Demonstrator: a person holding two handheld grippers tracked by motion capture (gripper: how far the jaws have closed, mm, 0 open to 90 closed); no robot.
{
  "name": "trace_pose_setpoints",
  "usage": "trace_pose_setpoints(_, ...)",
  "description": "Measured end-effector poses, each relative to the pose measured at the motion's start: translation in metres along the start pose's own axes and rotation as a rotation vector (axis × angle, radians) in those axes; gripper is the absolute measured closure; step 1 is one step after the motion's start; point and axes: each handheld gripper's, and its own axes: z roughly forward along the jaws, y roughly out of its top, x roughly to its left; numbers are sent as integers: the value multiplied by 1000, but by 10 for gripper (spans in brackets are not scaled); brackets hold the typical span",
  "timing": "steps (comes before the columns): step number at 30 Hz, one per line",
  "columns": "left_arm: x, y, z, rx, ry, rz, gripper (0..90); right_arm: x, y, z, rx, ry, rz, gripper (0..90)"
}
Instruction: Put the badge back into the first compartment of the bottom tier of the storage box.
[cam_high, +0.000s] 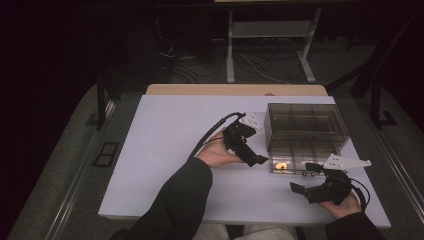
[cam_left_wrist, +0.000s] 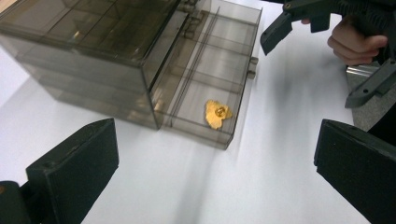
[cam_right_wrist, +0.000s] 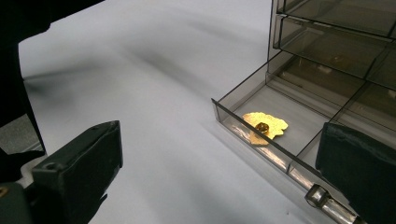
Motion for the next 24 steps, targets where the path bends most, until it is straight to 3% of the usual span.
trace_pose_setpoints(17, 6, -37, -39, -11, 100, -55, 0, -1, 0, 1, 2, -7, 4, 3)
trace_pose_setpoints(24, 8, -48, -50, -15, 117, -81, 0, -1, -1, 0, 7, -6, 14, 3)
